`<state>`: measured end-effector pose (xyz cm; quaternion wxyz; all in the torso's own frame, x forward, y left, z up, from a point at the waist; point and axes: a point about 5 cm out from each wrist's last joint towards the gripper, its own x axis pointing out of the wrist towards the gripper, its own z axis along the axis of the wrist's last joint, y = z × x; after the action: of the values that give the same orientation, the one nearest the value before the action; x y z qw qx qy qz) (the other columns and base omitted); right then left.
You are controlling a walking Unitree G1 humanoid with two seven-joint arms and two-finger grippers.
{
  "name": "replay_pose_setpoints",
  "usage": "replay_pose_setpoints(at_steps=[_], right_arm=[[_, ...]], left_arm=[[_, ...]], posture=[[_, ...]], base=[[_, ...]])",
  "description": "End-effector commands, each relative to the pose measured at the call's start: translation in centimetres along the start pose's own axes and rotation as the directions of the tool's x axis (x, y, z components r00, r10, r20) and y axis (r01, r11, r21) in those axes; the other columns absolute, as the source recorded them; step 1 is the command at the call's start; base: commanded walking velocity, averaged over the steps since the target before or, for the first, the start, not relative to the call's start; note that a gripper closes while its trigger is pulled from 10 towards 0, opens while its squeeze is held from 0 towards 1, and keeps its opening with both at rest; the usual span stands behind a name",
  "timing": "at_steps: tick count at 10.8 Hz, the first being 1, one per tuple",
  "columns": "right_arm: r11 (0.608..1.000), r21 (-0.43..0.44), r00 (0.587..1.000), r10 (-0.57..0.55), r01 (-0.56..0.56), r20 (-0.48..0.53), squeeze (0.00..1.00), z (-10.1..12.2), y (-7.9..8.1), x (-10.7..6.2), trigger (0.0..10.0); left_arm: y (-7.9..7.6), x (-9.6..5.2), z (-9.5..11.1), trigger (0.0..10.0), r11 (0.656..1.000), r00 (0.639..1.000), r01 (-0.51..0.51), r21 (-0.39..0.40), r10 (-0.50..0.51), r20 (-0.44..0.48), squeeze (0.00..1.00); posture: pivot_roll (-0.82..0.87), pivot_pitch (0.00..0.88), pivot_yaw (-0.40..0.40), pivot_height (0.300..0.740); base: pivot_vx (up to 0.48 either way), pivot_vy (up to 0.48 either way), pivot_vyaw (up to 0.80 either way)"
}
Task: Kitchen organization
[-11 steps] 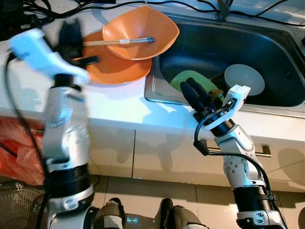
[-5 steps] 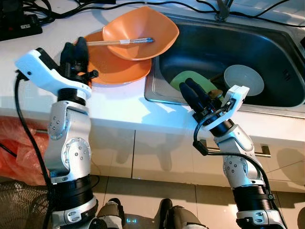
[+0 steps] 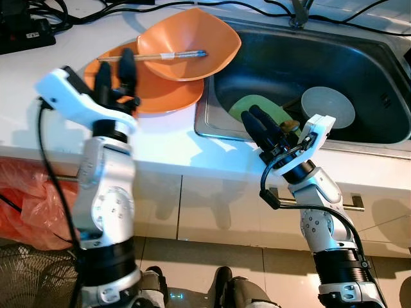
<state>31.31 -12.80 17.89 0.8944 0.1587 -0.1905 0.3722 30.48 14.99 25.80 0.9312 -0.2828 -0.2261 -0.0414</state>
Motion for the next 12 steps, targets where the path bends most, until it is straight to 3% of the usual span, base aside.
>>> replay_pose_setpoints(at_steps=[1,2,3,7,12], right_arm=[[1.000,0.015,0.999,0.000,0.001,-0.035,0.00,-0.7,-0.1,-0.3,10.0],[1.000,0.016,0.999,0.000,0.000,-0.035,0.00,-0.7,-0.1,-0.3,10.0],[1.000,0.018,0.999,0.008,-0.008,-0.036,0.00,-0.7,0.0,-0.3,10.0],[0.994,0.051,0.995,0.094,-0.091,-0.045,0.00,-0.8,0.9,-0.4,10.0],[0.993,0.054,0.992,0.112,-0.110,-0.054,0.00,-0.9,1.1,-0.3,10.0]], left_arm=[[-0.1,-0.1,-0.5,10.0,0.999,0.999,-0.036,0.000,0.036,-0.028,1.00],[0.3,0.0,-0.7,10.0,0.998,0.997,-0.066,0.008,0.066,-0.040,1.00],[0.6,0.1,-0.8,10.0,0.997,0.995,-0.080,0.022,0.082,-0.056,0.00],[1.2,1.1,-0.9,10.0,0.991,0.989,-0.124,0.041,0.127,-0.075,0.00],[1.6,3.2,-1.2,10.0,0.987,0.984,-0.159,0.019,0.160,-0.079,0.00]], posture=[[0.22,0.216,-0.100,0.740],[0.22,0.214,-0.100,0.740],[0.22,0.214,-0.098,0.740],[0.22,0.214,-0.095,0.740],[0.21,0.209,-0.092,0.740]], base=[[0.000,0.000,0.00],[0.000,0.000,0.00],[0.000,0.000,0.00],[0.000,0.000,0.00],[0.000,0.000,0.00]])
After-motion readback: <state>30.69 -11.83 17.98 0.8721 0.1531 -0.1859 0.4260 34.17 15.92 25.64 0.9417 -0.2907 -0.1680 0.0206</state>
